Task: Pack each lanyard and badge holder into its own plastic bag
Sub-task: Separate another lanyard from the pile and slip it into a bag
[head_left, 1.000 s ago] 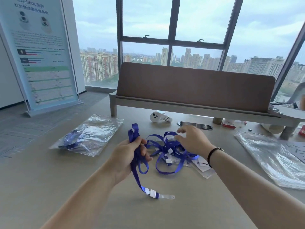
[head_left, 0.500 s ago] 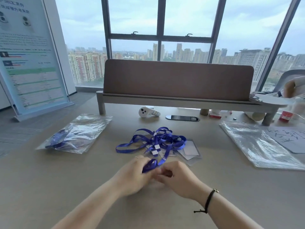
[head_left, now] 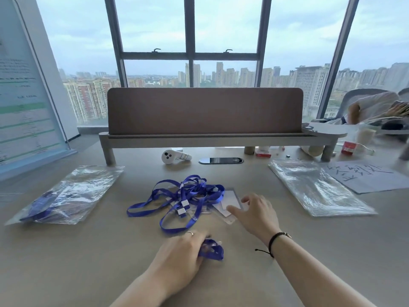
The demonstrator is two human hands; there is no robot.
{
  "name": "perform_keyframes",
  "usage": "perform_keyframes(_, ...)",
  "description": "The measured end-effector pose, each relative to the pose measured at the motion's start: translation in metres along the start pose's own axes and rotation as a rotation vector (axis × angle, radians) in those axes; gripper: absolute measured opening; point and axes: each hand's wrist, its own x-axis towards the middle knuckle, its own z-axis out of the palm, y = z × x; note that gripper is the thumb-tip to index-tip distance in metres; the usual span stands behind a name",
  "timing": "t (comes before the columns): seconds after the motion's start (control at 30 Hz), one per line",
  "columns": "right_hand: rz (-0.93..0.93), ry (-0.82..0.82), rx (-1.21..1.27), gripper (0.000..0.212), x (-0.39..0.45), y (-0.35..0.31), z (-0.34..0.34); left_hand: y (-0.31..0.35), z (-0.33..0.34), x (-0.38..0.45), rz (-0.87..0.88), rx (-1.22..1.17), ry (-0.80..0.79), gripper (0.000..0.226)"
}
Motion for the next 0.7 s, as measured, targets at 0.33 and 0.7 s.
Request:
perform_keyframes(0.33,0.084,0.096,-0.151,0.076,0.016,-0.012,0.036,0.009,-0.009,-0.01,-0.017,0.11,-0.034,0.102)
perform_keyframes(0.7,0.075,-0.002,0.121,0.049,-0.043,0.036,-0.031,-0.011,-0.015,-0.035,0.1,0.063,-0.019,0.055)
